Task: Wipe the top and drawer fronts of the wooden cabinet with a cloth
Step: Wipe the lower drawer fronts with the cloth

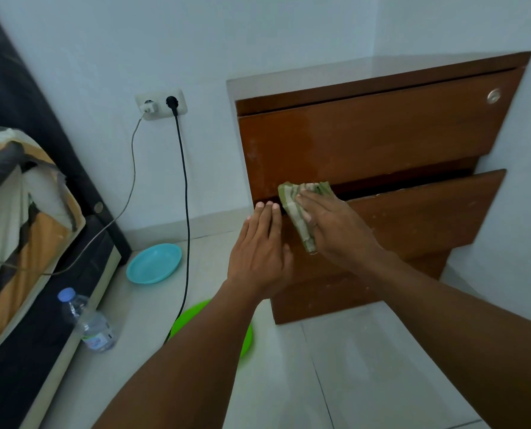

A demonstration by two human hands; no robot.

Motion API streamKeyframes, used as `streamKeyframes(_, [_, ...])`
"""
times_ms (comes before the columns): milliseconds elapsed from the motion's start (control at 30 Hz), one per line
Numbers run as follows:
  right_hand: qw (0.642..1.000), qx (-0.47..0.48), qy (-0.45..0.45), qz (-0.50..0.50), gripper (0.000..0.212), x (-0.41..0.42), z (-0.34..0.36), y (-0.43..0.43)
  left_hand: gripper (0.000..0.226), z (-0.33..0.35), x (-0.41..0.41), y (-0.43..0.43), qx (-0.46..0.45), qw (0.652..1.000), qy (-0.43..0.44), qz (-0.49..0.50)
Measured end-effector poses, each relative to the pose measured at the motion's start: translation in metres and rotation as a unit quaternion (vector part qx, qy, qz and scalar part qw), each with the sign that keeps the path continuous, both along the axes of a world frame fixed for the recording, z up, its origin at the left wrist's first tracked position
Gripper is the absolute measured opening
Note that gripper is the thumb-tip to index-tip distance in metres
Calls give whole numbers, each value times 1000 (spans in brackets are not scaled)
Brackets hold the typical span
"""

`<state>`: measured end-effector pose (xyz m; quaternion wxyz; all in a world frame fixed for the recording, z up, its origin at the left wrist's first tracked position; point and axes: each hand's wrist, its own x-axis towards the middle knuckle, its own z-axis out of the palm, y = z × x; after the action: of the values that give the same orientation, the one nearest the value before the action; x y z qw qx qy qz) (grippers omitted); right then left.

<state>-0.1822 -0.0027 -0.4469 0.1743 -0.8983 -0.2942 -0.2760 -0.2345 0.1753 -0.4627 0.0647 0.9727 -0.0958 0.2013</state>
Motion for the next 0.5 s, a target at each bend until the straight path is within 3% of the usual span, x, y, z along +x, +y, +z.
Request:
streamKeyframes(133, [1000, -26, 17, -6, 51, 10, -11, 4, 70, -3, 6, 2, -68, 997, -2, -30])
streamKeyframes(500, [999, -3, 23, -41, 49, 19, -13, -36, 74, -3, 19, -21, -18, 1000, -3, -8])
